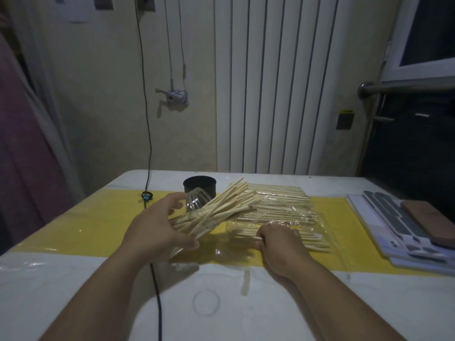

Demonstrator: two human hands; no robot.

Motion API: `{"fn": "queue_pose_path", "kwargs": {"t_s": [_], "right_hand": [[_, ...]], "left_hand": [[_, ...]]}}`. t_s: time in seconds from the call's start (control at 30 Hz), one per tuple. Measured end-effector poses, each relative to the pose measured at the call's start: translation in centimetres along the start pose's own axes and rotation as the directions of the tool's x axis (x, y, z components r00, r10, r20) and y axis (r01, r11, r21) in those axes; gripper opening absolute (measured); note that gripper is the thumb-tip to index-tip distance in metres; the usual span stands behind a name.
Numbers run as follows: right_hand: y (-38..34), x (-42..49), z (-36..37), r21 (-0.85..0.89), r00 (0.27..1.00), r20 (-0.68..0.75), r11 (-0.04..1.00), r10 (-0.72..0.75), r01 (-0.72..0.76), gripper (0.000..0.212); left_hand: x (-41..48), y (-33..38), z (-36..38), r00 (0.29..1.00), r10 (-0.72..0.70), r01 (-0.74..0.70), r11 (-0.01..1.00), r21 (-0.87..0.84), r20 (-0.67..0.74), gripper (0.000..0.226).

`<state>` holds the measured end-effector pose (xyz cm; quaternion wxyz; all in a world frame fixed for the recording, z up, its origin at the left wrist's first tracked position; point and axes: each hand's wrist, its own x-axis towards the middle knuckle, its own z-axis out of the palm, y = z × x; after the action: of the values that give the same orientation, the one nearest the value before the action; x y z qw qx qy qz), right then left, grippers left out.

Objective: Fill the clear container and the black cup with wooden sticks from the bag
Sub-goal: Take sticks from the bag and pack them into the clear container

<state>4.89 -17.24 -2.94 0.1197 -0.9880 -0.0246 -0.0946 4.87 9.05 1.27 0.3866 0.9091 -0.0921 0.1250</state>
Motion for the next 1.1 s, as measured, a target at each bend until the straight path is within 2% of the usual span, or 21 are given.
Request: {"fn": "queue_pose_path", "kwargs": {"t_s": [0.2,0.47,0.57,0.67,0.8,1.0,1.1], "right_hand": [[-0.3,-1.2,-1.5,0.084,0.994,-0.095,0.994,-0.059,0.067,0.006],[-0.8,-1.8,-3.2,0.054,0.992,-0.111,0.996,-0.067,0.074,0.011],[-1.4,-2.1,-4.5,-0.009,0.991,-0.116,0.998,-0.063,0.063,0.028],[-1.8,-2.3,-5.5,-0.071,0.988,-0.135,0.996,-0.071,0.062,0.036],[-1.7,-2.6,-6.1,-0.137,0.976,-0.202,0.989,-0.08,0.053,0.032],[-1.7,-2.6,-7.2,-0.195,0.976,-0.216,0.98,-0.014,-0.029,0.019],[-1.8,-2.7,-7.3,-0.199,0.955,-0.295,0.977,0.014,-0.076,0.023]], "left_hand": [[0.0,0.0,0.1,1.0,-0.004,0.004,1.0,-0.004,-0.005,0.093],[0.1,0.0,0.1,1.0,-0.018,0.018,1.0,-0.026,-0.001,0.096],[0.1,0.0,0.1,1.0,-0.022,0.022,0.999,-0.043,0.009,0.089],[0.1,0.1,0.0,1.0,-0.02,0.02,0.997,-0.074,0.008,0.086],[0.0,0.1,-0.1,1.0,-0.022,0.022,0.996,-0.089,0.006,0.091],[0.0,0.1,-0.2,0.999,-0.04,0.041,0.993,-0.114,0.017,0.093],[0.1,0.2,-0.2,0.999,-0.036,0.038,0.994,-0.105,0.018,0.096]]}}
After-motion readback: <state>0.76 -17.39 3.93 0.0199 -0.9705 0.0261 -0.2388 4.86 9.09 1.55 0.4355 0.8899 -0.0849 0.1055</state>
